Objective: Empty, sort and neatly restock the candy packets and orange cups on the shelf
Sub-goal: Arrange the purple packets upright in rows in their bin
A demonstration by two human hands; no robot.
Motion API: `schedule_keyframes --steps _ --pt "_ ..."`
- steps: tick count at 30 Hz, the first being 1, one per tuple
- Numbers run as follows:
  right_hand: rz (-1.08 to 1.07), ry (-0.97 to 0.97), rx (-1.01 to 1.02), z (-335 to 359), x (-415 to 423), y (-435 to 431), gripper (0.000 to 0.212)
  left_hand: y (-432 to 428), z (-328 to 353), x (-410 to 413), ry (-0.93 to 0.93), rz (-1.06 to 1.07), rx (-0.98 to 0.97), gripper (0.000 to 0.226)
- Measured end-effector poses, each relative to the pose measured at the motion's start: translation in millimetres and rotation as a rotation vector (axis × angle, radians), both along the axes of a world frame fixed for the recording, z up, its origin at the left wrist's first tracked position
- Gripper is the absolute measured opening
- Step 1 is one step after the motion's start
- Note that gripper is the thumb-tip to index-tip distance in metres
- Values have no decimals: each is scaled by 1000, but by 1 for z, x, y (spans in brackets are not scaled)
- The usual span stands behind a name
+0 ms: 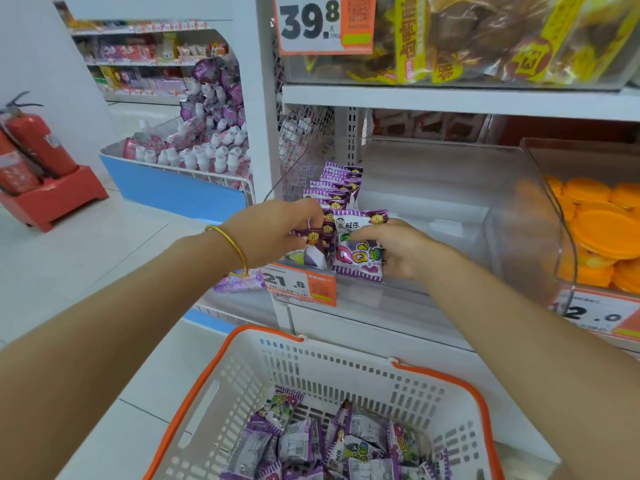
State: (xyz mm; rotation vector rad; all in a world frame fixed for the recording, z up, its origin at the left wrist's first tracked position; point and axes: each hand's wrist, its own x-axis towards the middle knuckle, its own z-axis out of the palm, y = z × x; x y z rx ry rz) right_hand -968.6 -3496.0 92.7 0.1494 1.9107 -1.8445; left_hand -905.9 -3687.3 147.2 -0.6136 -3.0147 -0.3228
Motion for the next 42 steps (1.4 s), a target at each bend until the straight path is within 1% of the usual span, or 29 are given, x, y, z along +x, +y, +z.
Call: schedule_keyframes --steps 2,5,7,10,13,16,18,20,22,24,26,27,28,30,31,32,34,36,37,42 --pt "6 4 -3 0 0 0 22 -6 -3 -1 2 -48 -21 18" --pt "9 3 -29 0 2 1 7 -11 -4 0 15 -70 -38 10" --pt "7 8 -45 -1 2 1 6 -9 -5 1 7 -62 -72 12" --pt "-1 9 -71 0 2 3 21 -5 -6 1 -24 -31 -133 20" --pt "-33 4 -92 2 0 6 30 -5 -7 -2 -23 -65 -169 20" --pt "-44 12 -57 3 -1 7 41 -3 -6 -7 -35 -95 -215 20" --pt "-47 15 -58 2 -1 7 43 -1 -4 -10 -33 -133 -244 19" --pt "-48 9 -67 3 -2 6 42 -3 -3 -12 1 -181 -278 19" --pt "-40 6 -68 3 -3 6 38 -7 -6 -14 82 -230 -316 26" --pt "-22 -3 -77 4 -3 6 25 -9 -9 -15 169 -285 -329 32" --pt "-2 -27 -90 4 -2 7 17 -9 -10 -16 189 -304 -295 21" --pt "3 -38 -94 4 -2 7 16 -8 -9 -15 153 -280 -259 16" --pt "5 -46 -95 4 -2 7 16 -6 -9 -16 117 -239 -200 16" --pt "-2 -57 -98 4 -3 6 17 -3 -6 -14 95 -152 -47 20" --pt "-8 -60 -100 4 -4 5 18 0 -5 -11 103 -141 8 21" --pt "-13 -62 -102 4 -4 5 18 2 -5 -10 105 -160 18 24" --pt "-26 -63 -107 4 -4 5 19 7 -4 -10 27 -223 -70 24" --pt "-36 -61 -110 3 -5 6 20 11 -1 -11 -96 -242 -168 17" --pt "-35 -58 -111 3 -6 6 21 12 0 -12 -132 -248 -185 15" --pt "-42 -64 -120 3 -6 8 26 7 6 -15 -222 -199 -257 22"
